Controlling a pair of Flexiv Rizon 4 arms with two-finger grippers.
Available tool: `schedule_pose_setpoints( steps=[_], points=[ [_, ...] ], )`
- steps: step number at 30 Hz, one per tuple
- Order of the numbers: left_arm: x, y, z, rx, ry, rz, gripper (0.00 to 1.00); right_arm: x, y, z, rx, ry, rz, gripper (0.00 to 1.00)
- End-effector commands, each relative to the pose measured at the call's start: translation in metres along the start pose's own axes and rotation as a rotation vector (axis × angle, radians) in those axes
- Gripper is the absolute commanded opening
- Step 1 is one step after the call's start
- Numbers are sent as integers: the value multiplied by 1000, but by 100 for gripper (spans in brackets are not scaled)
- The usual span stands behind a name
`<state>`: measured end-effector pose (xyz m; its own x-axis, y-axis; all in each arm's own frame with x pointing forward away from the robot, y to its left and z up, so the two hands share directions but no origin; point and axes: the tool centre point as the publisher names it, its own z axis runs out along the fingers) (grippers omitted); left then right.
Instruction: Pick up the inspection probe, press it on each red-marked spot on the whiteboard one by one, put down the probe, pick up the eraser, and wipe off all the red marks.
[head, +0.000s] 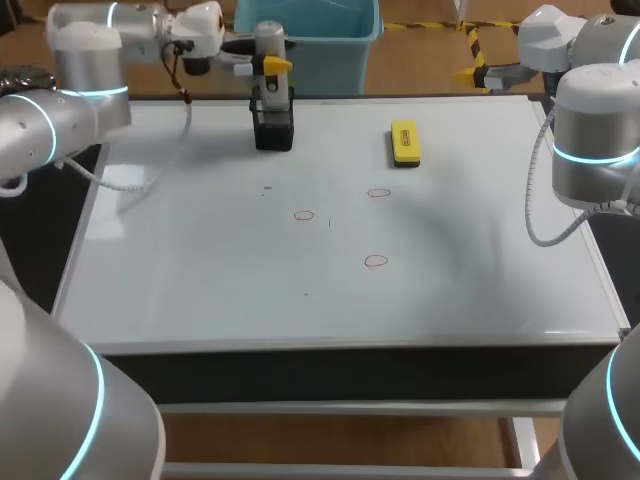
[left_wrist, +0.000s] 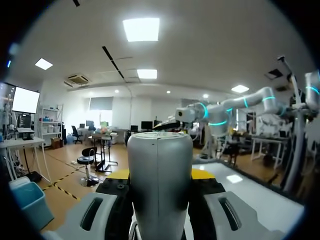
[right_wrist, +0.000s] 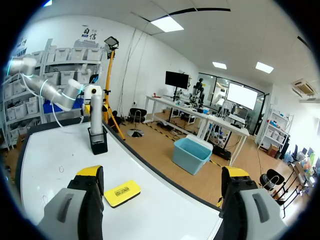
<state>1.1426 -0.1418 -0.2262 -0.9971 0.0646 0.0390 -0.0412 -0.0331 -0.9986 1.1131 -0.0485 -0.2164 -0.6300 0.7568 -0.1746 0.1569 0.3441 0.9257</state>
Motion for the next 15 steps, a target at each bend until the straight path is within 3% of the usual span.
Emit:
schedule_pose_setpoints(
  steps=[1,15],
  points=[
    [13,-20,0,-65,-65,-5,0,-1,0,0,0,1,0,100],
    [32,-61,-8,-55,-107,68,0,-1,0,0,0,1,0,100]
  ],
)
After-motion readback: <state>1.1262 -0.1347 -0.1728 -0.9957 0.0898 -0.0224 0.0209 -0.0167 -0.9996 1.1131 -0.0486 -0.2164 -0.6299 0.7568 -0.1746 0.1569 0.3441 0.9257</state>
